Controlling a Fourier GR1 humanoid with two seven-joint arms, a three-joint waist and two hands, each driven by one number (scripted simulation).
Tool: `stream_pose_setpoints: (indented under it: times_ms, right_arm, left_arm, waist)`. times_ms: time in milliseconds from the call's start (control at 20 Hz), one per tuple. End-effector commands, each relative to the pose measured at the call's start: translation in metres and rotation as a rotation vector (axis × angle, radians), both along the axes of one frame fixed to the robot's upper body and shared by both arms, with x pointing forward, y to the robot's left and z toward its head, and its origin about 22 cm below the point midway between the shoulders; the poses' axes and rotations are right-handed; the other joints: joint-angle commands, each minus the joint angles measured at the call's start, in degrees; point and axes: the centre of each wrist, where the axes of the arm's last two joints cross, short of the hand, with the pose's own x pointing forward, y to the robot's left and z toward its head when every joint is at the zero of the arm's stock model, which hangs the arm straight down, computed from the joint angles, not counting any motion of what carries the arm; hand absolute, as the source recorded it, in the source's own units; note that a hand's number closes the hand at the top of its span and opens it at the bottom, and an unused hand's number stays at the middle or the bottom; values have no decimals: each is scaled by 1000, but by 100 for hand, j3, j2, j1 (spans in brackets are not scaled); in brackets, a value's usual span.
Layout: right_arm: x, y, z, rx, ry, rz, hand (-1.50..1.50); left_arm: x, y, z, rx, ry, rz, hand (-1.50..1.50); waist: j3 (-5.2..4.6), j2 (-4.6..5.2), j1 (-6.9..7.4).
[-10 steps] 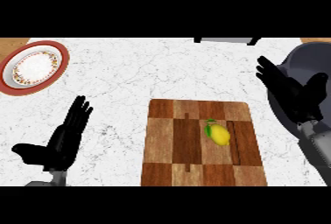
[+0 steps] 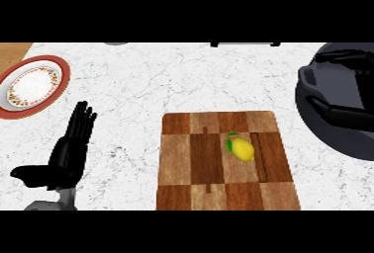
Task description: Pick the lemon from the cutting board and place it in the pot
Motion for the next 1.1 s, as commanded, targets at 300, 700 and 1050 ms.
stream_pose_setpoints:
  times_ms: [300,700,1050]
  right_arm:
    - [-56,-52,-89,112,-395,237,-150]
    - [-88,-43,-70,-464,-218,179,-150]
    - [-101,-4,-64,-791,-67,115,-150]
  left_arm:
    - [-7,-33,3,28,-23,18,0]
    - [-15,-25,9,44,-24,29,0]
    - [-6,-26,-1,52,-30,22,0]
  waist:
    - [-9,32,5]
    - [-33,-7,33]
    - [-36,23,36]
